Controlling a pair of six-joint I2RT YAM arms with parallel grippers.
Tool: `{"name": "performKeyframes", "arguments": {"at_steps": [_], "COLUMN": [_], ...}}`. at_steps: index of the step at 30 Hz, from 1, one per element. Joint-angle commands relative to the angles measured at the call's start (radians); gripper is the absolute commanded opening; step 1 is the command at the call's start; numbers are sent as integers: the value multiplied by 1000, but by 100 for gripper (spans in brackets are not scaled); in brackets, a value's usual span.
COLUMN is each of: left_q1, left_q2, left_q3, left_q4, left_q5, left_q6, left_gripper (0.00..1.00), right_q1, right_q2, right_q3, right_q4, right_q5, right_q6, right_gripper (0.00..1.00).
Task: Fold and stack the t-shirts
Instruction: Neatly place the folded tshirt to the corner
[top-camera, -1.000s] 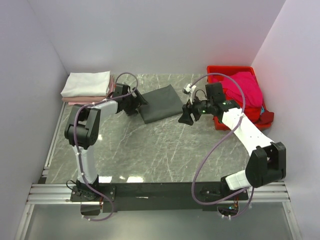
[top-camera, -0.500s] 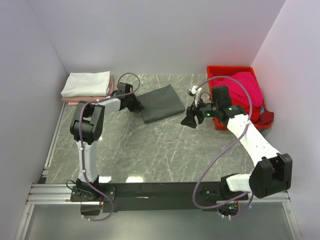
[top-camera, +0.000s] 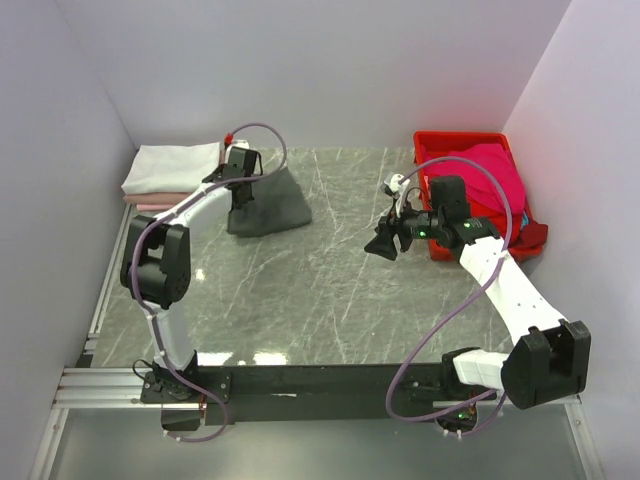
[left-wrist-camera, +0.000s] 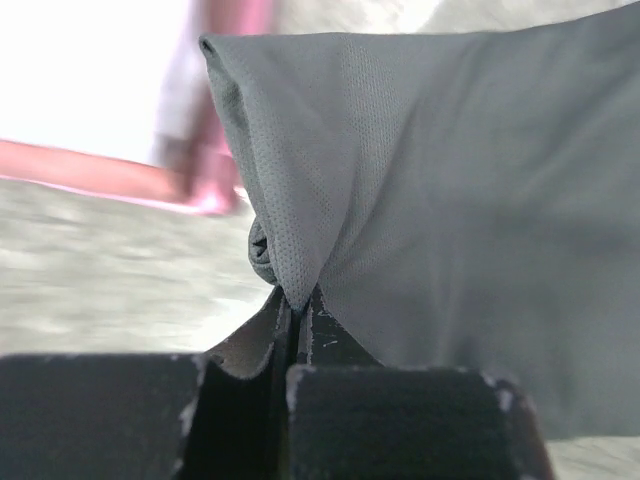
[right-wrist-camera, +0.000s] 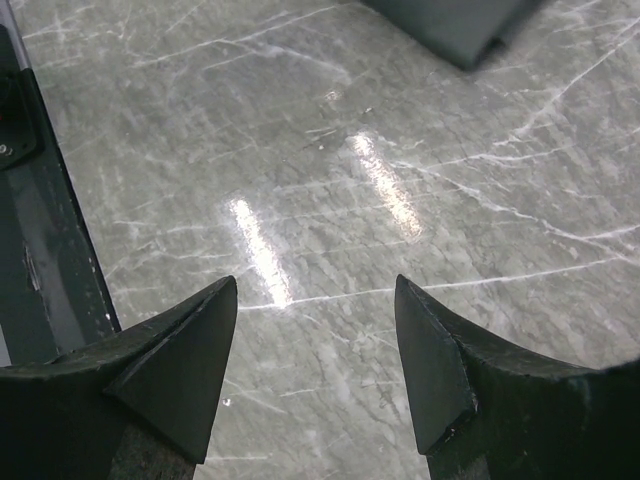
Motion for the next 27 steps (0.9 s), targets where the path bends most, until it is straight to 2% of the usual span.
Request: {"name": "performKeyframes", "arguments": {"at_steps": [1,11,20,27], "left_q1": [-2,-8,-18,-7], "left_q2": [-76,-82,-27,25], "left_q3": [15,103,224,348], "left_q4": [-1,49,108,108], "left_q5": [-201,-287,-299,-328], "left_q6": [183,462,614,673], "left_gripper": [0,0,0,0], "right_q1": [-6,-8,-9,-8], "right_q2": [-19,-31,-28,-26], "right_q3": [3,3,6,8], "right_q4": [21,5,-12,-26], "right_q5": [-29,-54,-84,-109], "right_q6": [-5,-19,-36,-40], "right_gripper": [71,71,71,71]}}
